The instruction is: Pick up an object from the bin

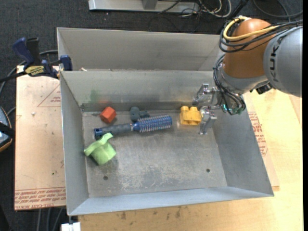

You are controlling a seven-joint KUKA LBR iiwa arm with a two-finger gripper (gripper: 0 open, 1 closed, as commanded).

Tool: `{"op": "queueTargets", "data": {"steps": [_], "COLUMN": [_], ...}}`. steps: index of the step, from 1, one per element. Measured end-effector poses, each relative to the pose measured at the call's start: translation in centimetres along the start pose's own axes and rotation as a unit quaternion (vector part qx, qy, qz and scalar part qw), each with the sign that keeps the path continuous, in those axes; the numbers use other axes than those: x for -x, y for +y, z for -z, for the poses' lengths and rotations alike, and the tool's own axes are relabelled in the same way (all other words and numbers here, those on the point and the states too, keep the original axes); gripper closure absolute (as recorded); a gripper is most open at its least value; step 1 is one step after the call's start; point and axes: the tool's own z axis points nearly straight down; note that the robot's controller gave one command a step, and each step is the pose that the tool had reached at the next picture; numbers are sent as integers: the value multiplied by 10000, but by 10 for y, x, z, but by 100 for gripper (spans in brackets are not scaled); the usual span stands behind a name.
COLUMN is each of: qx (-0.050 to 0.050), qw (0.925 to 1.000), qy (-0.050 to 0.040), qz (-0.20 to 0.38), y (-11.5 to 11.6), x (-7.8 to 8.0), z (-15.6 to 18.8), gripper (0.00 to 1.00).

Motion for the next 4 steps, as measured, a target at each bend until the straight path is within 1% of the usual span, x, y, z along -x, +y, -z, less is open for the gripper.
{"op": "queueTargets", "data": {"steps": [1,2,3,4], "qx": [-21,-8,-1,-9], "qw": [9959,9978,9979,9820], "qy": [-56,-103,-108,-69], "qz": [902,658,640,1888], "y": [54,119,117,147], "x": [7,-3,-2,-7], "z": [-87,-84,-83,73], "gripper": [0,0,100,100]}}
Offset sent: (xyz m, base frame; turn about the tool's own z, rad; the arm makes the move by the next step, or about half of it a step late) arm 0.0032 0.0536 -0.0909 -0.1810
